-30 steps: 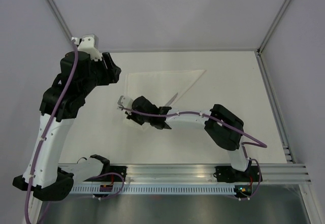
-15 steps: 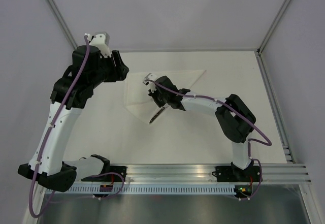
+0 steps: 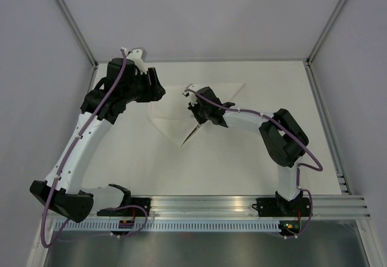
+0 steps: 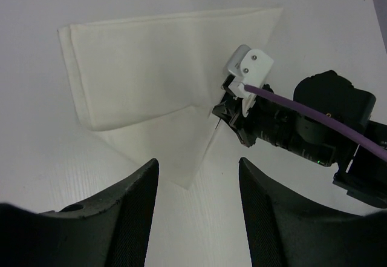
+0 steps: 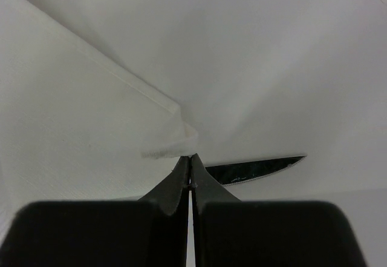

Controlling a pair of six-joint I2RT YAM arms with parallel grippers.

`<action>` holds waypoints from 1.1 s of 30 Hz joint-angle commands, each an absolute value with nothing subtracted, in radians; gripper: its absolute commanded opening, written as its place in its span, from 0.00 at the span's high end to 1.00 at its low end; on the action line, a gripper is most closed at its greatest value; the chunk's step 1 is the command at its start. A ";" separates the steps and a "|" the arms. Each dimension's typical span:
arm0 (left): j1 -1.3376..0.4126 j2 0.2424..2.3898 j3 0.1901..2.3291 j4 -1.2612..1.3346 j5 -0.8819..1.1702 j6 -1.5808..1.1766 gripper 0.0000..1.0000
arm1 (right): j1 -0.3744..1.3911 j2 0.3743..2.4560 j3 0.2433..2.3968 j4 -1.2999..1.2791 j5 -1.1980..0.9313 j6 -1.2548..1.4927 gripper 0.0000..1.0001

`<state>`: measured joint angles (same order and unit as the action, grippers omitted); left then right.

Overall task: Fold the napkin, place the utensils inside, and roll it up
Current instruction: Fold the napkin

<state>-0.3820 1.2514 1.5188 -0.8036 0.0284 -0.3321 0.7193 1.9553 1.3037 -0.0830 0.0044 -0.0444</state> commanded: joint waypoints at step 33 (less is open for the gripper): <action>-0.474 1.508 1.124 -0.405 0.183 -0.554 0.41 | 0.439 1.960 1.367 -0.224 -0.206 0.055 0.63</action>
<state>-0.4667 1.4960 1.1244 -0.4446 0.1631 -0.4675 0.4625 2.0106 1.3262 -0.1944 -0.1726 0.0349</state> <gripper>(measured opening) 0.597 0.351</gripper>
